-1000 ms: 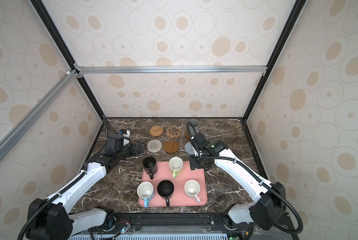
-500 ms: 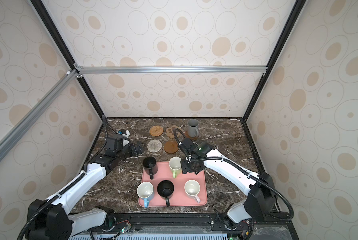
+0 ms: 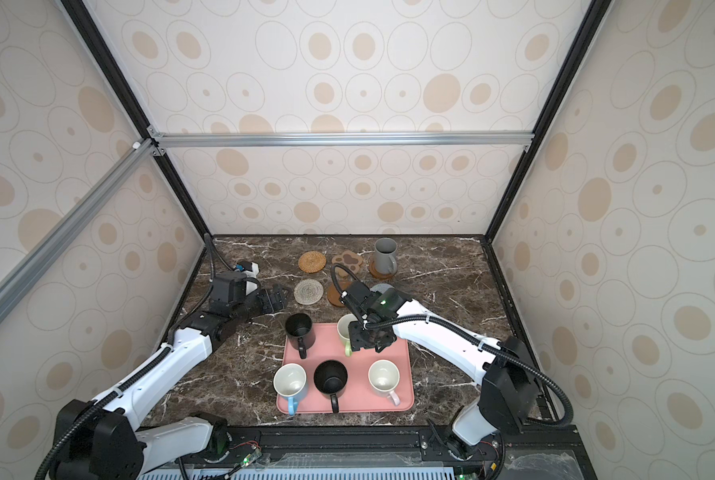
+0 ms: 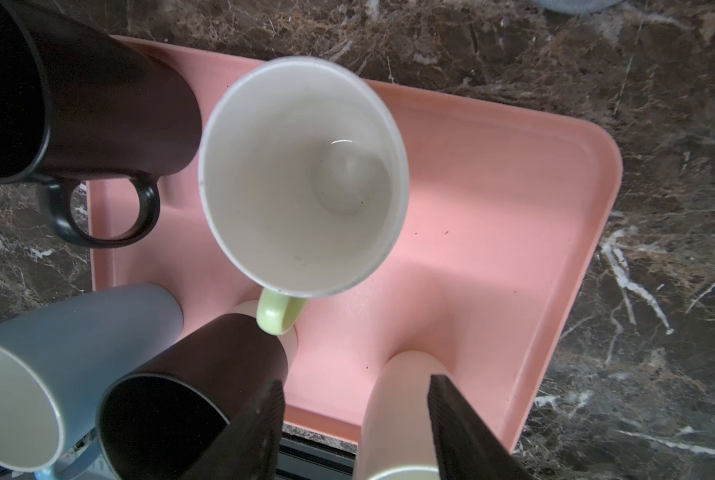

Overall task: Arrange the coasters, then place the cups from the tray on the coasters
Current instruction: 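Move the right gripper over the green-and-white mug on the pink tray, then lower the right gripper into the green-and-white mug and close it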

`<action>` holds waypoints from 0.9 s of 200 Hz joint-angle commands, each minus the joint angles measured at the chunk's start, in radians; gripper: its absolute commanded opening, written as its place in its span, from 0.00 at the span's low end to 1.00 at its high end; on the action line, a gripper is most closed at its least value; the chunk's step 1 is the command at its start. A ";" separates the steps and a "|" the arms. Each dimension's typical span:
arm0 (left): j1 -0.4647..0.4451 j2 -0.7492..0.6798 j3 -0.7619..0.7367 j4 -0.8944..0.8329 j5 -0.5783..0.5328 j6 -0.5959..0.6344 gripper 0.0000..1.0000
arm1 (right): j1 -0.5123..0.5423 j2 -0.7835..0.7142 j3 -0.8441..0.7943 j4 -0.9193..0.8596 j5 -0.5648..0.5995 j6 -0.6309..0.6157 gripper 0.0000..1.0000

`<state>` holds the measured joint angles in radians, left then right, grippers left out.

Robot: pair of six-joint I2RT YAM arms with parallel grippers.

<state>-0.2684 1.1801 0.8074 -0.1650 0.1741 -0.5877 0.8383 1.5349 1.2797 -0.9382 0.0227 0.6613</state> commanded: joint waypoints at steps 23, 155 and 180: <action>0.001 -0.011 0.004 0.031 -0.004 -0.018 1.00 | 0.015 0.040 0.030 0.002 0.009 0.027 0.59; 0.000 -0.051 -0.051 0.077 0.031 -0.027 1.00 | 0.054 0.136 0.076 0.021 0.048 0.065 0.59; 0.000 -0.071 -0.068 0.074 0.028 -0.026 1.00 | 0.061 0.151 0.058 0.021 0.075 0.075 0.59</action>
<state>-0.2684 1.1393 0.7467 -0.1127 0.1955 -0.5995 0.8852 1.6688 1.3300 -0.9001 0.0517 0.7116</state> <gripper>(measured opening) 0.999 0.593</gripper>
